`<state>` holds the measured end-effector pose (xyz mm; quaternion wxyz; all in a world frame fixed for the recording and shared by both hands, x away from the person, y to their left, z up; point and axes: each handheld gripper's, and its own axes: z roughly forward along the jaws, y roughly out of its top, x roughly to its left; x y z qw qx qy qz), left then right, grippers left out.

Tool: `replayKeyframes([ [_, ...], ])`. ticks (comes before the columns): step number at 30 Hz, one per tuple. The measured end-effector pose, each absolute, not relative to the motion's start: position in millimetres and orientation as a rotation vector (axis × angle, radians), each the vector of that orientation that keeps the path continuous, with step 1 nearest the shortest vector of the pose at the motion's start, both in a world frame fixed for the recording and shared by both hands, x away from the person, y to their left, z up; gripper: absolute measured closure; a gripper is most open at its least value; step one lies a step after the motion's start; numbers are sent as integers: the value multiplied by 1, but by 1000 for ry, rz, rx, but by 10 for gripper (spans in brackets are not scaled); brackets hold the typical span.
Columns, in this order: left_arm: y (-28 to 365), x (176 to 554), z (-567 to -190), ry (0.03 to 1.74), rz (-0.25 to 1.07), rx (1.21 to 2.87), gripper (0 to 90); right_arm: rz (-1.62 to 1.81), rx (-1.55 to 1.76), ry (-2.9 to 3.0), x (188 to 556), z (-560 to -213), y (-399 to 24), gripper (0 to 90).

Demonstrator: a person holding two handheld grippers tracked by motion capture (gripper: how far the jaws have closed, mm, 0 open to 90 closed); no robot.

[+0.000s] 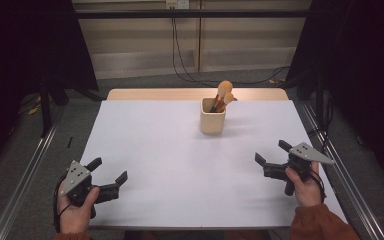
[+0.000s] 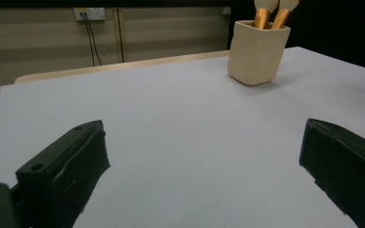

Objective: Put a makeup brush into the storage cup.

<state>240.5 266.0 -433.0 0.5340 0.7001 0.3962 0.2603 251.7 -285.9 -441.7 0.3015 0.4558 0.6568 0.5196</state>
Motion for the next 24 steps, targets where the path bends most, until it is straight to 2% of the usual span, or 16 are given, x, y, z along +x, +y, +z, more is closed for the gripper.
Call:
replayKeyframes([
  [24, 269, 238, -434, 967, 615, 1667, 20, 1392, 1217, 1733, 219, -446, -304, 1],
])
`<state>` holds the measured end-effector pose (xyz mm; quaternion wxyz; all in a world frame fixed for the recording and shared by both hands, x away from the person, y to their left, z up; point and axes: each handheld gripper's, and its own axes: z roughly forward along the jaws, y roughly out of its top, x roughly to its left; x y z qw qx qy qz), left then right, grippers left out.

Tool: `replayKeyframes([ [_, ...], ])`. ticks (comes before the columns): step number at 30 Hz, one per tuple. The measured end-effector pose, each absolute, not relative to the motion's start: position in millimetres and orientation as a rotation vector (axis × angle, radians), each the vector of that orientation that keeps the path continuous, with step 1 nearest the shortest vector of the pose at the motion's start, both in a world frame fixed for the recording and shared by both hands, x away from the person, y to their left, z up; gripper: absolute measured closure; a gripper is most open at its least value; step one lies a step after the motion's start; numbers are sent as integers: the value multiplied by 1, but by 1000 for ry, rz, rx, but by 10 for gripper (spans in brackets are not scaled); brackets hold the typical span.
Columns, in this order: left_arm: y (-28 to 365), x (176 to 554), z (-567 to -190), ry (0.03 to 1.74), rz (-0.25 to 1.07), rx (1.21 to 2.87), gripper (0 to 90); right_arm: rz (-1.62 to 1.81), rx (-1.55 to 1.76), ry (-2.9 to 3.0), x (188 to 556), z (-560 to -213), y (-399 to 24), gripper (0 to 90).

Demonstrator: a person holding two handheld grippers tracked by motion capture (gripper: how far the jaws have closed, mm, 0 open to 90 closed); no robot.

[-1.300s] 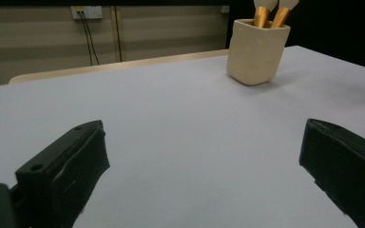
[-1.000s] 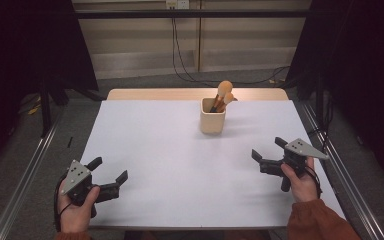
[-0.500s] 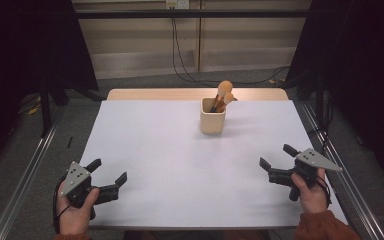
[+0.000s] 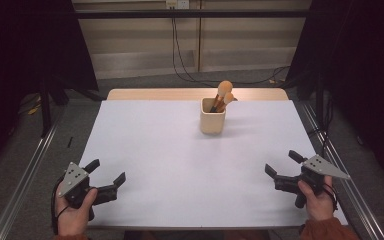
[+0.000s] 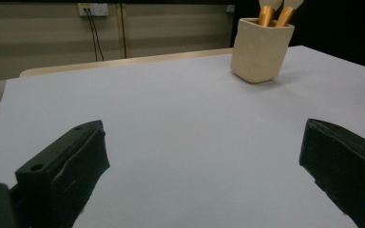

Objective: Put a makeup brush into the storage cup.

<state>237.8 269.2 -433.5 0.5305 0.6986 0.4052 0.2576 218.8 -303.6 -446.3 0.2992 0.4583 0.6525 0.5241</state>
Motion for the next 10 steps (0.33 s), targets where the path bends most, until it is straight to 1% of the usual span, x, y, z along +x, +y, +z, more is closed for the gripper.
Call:
replayKeyframes([
  [10, 268, 241, -433, 955, 604, 1683, 20, 1393, 1204, 1755, 219, -448, -303, 1],
])
